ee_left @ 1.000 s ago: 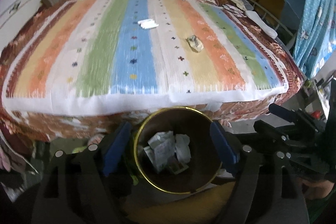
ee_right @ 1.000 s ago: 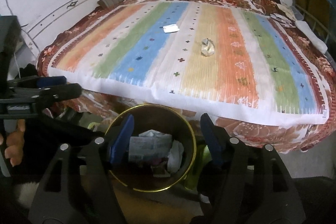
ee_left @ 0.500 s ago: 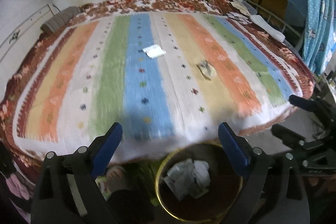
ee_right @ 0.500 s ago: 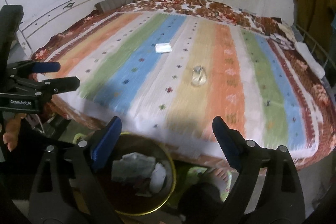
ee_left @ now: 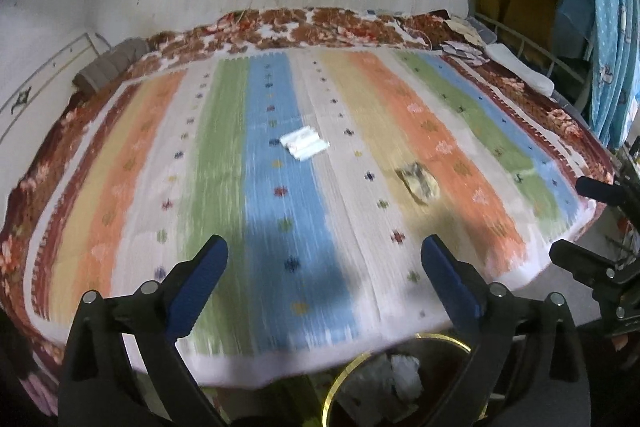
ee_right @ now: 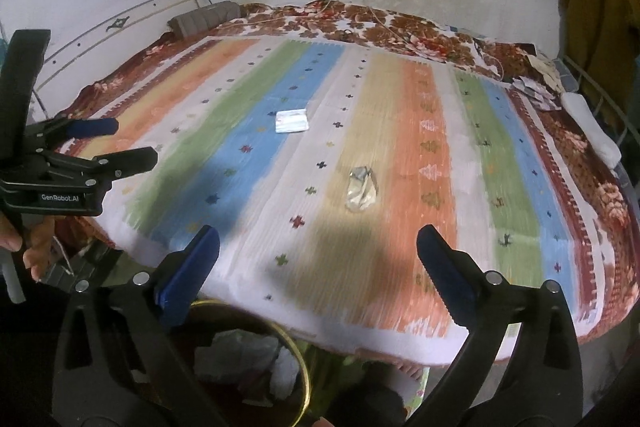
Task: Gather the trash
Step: 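Move both open tools back over the bed toward the white strip and tan wrapper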
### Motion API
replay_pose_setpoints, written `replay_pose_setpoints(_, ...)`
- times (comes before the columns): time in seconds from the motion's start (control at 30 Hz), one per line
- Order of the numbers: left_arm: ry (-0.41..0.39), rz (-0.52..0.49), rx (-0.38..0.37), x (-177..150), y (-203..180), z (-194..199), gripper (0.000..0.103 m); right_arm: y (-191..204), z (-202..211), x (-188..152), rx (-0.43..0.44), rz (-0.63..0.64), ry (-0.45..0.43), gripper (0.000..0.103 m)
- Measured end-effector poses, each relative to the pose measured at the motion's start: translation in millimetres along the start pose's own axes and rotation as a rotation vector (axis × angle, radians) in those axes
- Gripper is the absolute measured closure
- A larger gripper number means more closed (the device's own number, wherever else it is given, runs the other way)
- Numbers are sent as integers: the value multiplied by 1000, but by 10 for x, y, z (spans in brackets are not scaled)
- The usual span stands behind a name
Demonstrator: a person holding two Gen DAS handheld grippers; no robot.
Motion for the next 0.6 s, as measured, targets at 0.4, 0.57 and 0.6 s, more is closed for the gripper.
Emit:
replay_pose_setpoints(0.4, 39, -71, 22, 340, 110, -702, 6, -260, -626, 309, 9, -25, 85, 9)
replay_pose_setpoints(0.57, 68, -104, 25, 433, 105, -956, 6, -317, -855, 363, 23, -44, 120, 9)
replay_pose_setpoints(0.6, 75, -106, 27, 458, 115, -1018, 6, -323, -884, 366, 25, -48, 124, 9)
Point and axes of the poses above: each gripper's, at about its wrist camera, not at the fingertips, and z roughly against the way its jaws point, y to its left, x to its top, the point moved 3 cm from there along -z, roughly the way its jaws point, and after that the axes turned 10 degrees about y, right-handed, at the moved point
